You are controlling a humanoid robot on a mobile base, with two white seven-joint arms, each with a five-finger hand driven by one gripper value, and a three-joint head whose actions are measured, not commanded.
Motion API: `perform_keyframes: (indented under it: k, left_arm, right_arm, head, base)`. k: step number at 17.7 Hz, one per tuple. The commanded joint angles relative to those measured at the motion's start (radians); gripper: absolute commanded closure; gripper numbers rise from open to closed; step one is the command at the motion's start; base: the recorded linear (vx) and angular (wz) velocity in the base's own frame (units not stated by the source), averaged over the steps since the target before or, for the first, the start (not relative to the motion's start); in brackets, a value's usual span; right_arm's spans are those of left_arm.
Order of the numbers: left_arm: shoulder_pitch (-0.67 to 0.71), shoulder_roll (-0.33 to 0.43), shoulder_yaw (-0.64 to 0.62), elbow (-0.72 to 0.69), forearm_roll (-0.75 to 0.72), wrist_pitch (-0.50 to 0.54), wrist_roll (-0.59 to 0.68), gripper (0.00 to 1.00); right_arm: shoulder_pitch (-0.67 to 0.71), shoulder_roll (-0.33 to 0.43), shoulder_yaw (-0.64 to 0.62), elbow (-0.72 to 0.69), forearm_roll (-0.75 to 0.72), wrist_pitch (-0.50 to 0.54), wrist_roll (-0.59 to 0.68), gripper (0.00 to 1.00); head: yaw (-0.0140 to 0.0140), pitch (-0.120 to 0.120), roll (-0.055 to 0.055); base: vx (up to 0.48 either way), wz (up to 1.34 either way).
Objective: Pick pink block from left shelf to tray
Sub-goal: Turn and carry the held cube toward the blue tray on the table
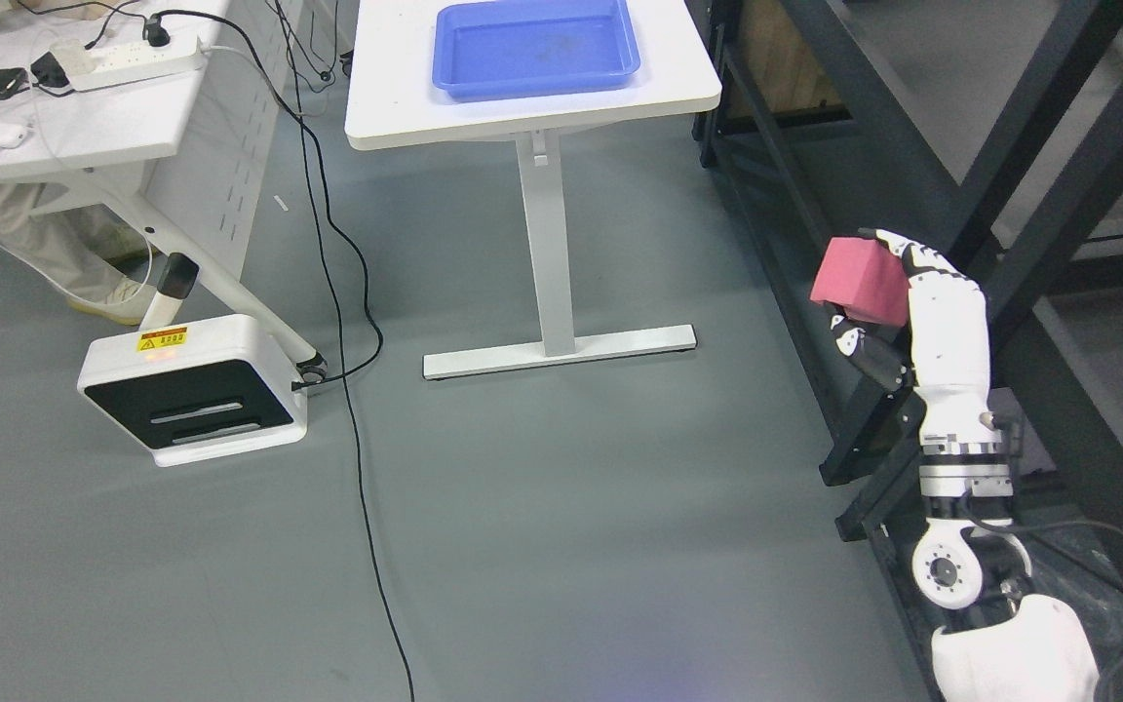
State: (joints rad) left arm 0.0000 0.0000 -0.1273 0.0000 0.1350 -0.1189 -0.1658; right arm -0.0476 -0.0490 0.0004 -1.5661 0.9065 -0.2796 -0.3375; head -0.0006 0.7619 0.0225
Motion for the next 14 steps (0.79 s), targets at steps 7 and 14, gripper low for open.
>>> perform_keyframes:
  k: [7,14]
  left_arm:
    - [0.020,0.017,0.000,-0.017,0.000,0.001,0.000,0.00]
    - [0.020,0.017,0.000,-0.017,0.000,0.001,0.000,0.00]
  right_arm:
    - [-0.009,-0.002,-0.028,-0.003,0.000,0.000,0.000,0.99]
    - [-0.009,-0.002,-0.028,-0.002,0.000,0.000,0.000,0.99]
  head:
    - [0.0000,0.000,0.000]
    - [0.0000,0.000,0.000]
  base:
    - [0.040,0.13]
    - [0.116,0.33]
